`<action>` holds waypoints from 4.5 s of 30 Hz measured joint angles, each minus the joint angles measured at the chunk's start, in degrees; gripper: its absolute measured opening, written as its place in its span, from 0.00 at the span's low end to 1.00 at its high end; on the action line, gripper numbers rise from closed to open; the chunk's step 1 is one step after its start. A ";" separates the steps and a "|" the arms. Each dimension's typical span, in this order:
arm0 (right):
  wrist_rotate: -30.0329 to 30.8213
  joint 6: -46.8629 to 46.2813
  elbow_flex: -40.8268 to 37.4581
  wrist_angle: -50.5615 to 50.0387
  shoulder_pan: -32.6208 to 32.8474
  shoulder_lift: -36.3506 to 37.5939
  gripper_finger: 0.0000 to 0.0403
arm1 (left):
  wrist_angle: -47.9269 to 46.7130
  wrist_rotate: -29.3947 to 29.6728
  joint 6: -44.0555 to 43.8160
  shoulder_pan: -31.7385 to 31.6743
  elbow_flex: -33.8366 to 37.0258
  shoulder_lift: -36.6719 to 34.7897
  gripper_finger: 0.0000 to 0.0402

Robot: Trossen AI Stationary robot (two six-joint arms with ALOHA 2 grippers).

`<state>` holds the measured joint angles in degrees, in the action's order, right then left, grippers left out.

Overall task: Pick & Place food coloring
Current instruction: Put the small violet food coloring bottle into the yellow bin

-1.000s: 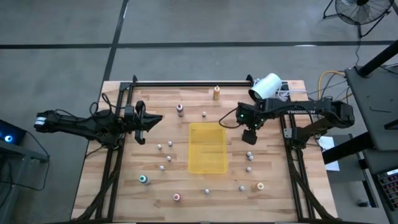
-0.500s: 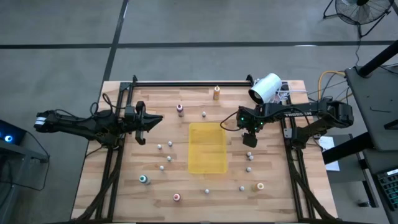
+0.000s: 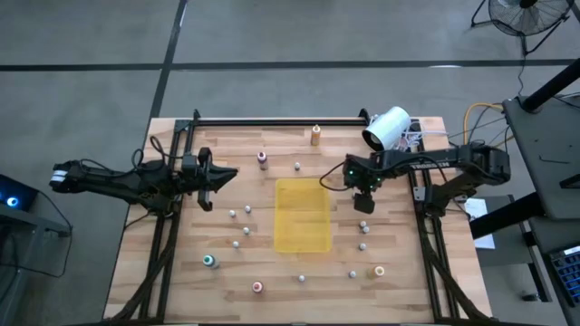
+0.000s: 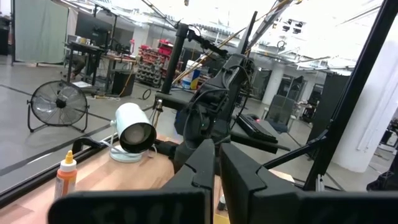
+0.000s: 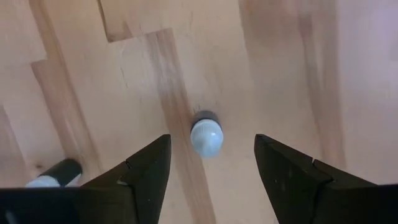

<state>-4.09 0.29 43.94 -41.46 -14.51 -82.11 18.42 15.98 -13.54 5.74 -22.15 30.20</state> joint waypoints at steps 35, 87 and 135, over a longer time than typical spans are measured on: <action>-1.02 -0.30 0.73 1.54 -0.19 -3.14 0.29 | -1.56 0.00 -0.38 0.00 0.98 -0.02 0.00; -5.39 -6.12 40.94 -10.55 11.51 -8.45 0.14 | -1.48 0.00 -0.35 0.00 0.96 -0.05 0.00; 0.11 -10.57 42.95 -8.93 15.79 -35.16 0.13 | -1.54 0.00 -0.35 0.00 0.94 -0.05 0.00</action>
<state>-3.98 -10.28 86.89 -50.39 1.28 -117.26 16.88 15.99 -13.89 5.74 -21.21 30.15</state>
